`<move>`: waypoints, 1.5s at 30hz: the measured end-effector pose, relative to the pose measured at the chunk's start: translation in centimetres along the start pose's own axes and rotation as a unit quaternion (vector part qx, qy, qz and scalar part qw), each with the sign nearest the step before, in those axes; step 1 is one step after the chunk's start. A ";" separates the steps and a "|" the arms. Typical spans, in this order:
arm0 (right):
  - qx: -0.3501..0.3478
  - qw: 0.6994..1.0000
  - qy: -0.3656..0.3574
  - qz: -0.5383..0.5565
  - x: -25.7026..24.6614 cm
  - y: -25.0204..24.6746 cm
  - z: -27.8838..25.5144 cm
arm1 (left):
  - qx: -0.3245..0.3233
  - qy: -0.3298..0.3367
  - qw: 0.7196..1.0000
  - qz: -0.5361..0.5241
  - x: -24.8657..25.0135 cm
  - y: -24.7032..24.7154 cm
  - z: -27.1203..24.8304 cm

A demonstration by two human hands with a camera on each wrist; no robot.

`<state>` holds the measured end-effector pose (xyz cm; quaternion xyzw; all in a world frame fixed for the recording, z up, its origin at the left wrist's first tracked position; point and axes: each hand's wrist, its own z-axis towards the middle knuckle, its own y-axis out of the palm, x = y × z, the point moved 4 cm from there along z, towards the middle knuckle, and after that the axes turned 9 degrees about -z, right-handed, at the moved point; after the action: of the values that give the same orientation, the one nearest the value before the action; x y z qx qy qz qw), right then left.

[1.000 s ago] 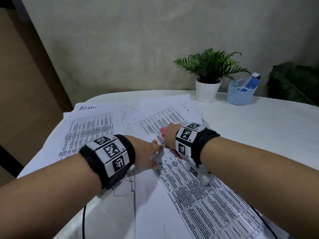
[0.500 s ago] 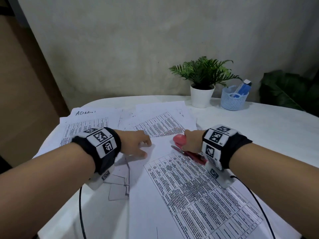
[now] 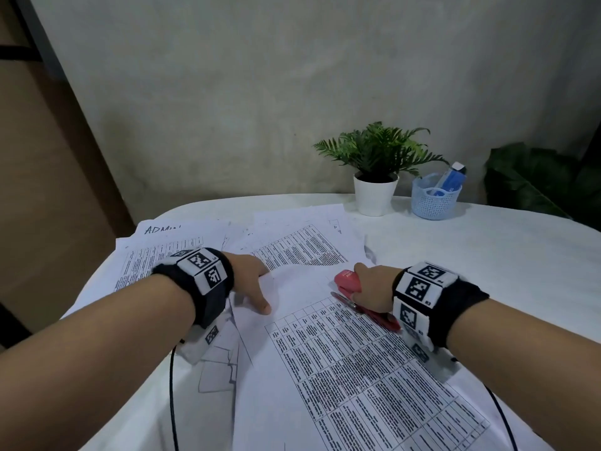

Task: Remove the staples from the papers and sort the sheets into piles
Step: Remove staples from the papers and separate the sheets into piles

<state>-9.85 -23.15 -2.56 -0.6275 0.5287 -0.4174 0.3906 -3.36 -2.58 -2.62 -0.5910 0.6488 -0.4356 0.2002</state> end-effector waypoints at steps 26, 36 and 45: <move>0.083 0.995 0.034 0.043 -0.5 -1.3 -1.9 | 0.293 0.009 0.925 -0.240 -1.1 2.6 -13.3; 0.065 0.997 0.011 0.037 -1.4 -1.7 -0.6 | 0.421 -0.168 0.865 -0.218 -16.2 -7.7 -11.7; 0.019 0.999 0.010 0.028 -1.9 -0.7 0.1 | 0.382 -0.257 0.875 -0.150 -20.4 -7.0 -5.9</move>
<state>-9.63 -21.20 -2.14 -0.6004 0.5419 -0.4228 0.4088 0.74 19.07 1.01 -0.6498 0.2614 -0.5071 0.5023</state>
